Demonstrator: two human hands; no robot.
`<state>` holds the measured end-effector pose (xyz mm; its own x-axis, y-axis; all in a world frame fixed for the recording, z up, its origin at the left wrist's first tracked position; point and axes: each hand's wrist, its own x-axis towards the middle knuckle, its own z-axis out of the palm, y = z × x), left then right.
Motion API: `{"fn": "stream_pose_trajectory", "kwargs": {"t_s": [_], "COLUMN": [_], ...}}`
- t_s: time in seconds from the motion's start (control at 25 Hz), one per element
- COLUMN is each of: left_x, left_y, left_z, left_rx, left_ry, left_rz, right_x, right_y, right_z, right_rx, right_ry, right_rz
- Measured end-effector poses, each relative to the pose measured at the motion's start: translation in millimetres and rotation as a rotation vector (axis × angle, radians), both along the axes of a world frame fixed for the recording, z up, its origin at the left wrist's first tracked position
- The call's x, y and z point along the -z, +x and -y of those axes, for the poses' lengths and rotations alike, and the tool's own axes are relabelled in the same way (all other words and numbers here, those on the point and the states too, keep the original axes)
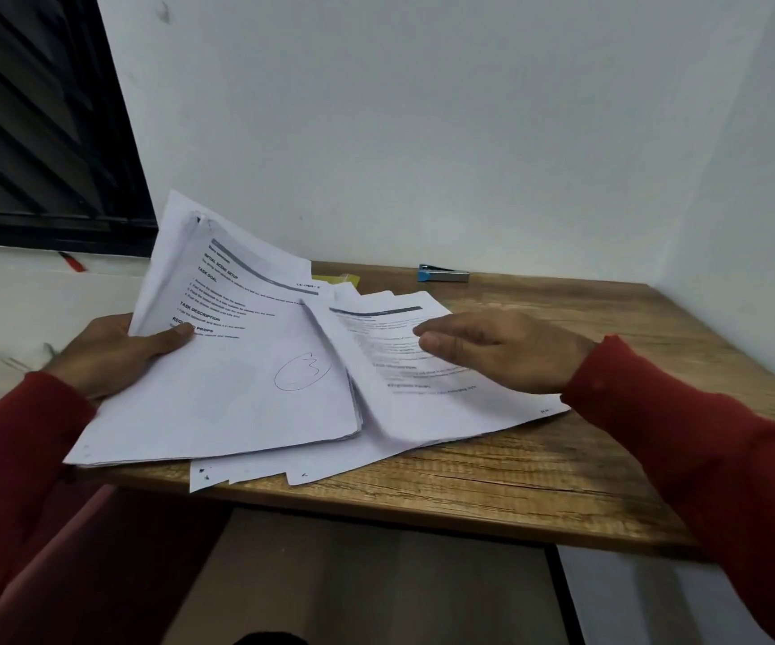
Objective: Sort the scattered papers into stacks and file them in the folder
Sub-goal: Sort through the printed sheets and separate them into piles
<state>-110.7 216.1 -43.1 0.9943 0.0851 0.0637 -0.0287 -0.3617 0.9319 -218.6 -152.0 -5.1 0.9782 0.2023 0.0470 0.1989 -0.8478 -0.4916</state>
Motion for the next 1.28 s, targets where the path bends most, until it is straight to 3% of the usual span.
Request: {"fn": "stream_pose_trajectory", "kwargs": {"t_s": [0.08, 0.28, 0.4, 0.52, 0.68, 0.8, 1.04, 1.28], "left_x": [0.0, -2.1, 1.5, 2.0, 1.2, -3.9, -20.1, -29.1], "left_y": [-0.9, -1.8, 1.3, 2.3, 0.4, -0.4, 9.6, 11.8], "left_z": [2.3, 5.4, 4.5, 3.9, 5.6, -8.4, -67.9, -49.9], "left_rx": [-0.002, -0.009, -0.008, -0.007, 0.001, -0.014, -0.101, -0.043], "left_ry": [-0.008, 0.029, 0.021, 0.013, -0.033, -0.124, -0.229, -0.266], "left_rz": [0.01, 0.038, 0.041, 0.021, 0.016, -0.029, -0.001, 0.04], "right_x": [2.8, 14.4, 17.9, 21.6, 29.2, 33.9, 31.9, 32.5], "right_y": [6.4, 22.3, 25.4, 24.9, 17.4, 16.0, 17.3, 24.5], "right_z": [16.6, 72.2, 91.3, 94.6, 75.2, 55.9, 35.0, -7.6], "right_rx": [0.034, 0.367, 0.502, 0.495, 0.222, 0.191, 0.2, 0.19], "right_ry": [0.1, 0.418, 0.448, 0.342, -0.096, -0.34, -0.356, -0.4], "right_rz": [0.056, 0.249, 0.253, 0.164, 0.013, -0.051, -0.062, -0.044]}}
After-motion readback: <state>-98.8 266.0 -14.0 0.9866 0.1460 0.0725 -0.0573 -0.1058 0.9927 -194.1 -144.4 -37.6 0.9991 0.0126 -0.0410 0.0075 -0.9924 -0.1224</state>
